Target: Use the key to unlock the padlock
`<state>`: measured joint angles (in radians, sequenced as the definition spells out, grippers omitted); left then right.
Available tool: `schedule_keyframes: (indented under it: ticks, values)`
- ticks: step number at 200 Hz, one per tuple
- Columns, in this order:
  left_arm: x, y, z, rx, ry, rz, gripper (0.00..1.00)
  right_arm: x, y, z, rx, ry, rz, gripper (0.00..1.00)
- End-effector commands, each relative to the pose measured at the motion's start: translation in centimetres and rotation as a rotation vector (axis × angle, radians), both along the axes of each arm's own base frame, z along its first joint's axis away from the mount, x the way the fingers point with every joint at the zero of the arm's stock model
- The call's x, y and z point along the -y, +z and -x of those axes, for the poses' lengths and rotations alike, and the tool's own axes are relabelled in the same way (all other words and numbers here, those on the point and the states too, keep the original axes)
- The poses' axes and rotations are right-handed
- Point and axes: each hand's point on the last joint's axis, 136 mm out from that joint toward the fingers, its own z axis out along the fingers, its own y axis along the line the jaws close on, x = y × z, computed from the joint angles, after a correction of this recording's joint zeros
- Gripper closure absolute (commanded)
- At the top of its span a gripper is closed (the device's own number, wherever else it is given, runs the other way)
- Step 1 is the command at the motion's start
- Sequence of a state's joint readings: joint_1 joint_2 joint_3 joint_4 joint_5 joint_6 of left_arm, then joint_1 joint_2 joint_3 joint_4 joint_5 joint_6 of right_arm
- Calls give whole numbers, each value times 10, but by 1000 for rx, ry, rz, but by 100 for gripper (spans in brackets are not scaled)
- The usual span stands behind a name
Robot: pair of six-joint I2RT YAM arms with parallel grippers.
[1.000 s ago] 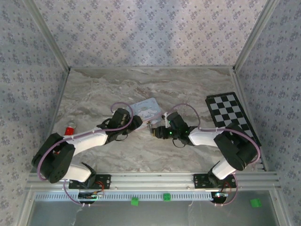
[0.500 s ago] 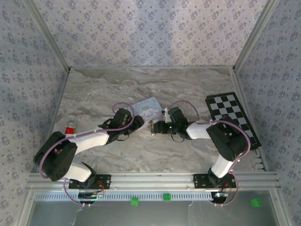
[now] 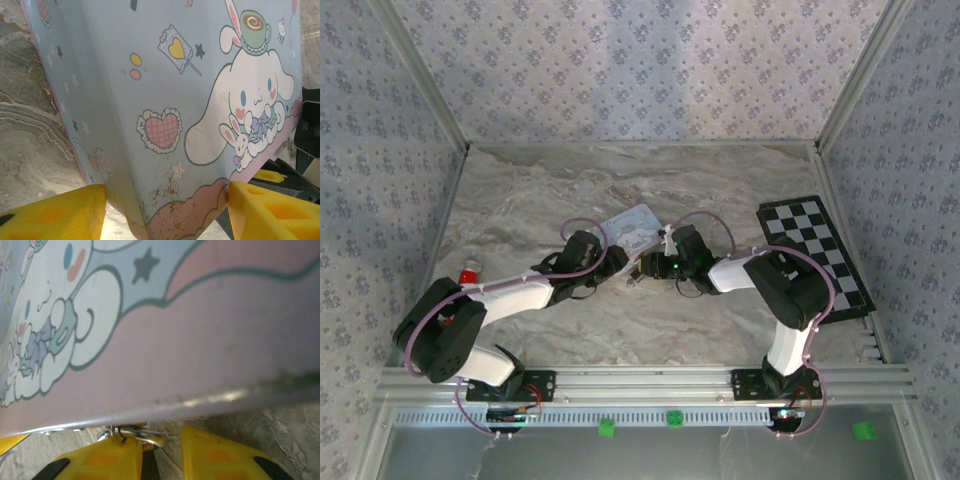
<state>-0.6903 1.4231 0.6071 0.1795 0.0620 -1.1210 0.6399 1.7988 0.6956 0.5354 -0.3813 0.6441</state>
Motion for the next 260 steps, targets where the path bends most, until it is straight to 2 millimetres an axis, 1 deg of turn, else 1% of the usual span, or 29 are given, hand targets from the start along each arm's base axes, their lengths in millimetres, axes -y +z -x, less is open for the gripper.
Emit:
schedule_keyframes:
  ticks: [1, 19, 26, 58, 87, 111, 153, 188, 235, 260]
  values:
    - [0, -18, 14, -66, -28, -37, 36, -8, -21, 27, -100, 61, 12, 75]
    - [0, -17, 14, -67, -27, -37, 36, -9, -17, 27, -106, 56, -19, 75]
    - [0, -17, 13, -66, -28, -36, 36, -10, -15, 27, -112, 49, -37, 73]
    - [0, -17, 13, -68, -19, -29, 36, -10, -3, 25, -143, -5, -161, 71]
    - [2, -16, 13, -68, -14, -20, 36, -9, -2, 27, -142, -41, -177, 72]
    - [3, -16, 13, -68, -14, -14, 36, -10, -9, 25, -147, -58, -170, 75]
    - [8, -12, 15, -64, -17, 5, 36, -13, -24, 19, -180, -103, -201, 75]
    - [6, -13, 18, -69, -7, 16, 36, -8, -32, 15, -180, -163, -206, 69]
    - [4, -9, 17, -56, 5, 21, 36, 3, -45, 22, -161, -205, -71, 60]
    - [5, -7, 17, -54, 6, 25, 36, 0, -44, 23, -154, -193, -39, 58]
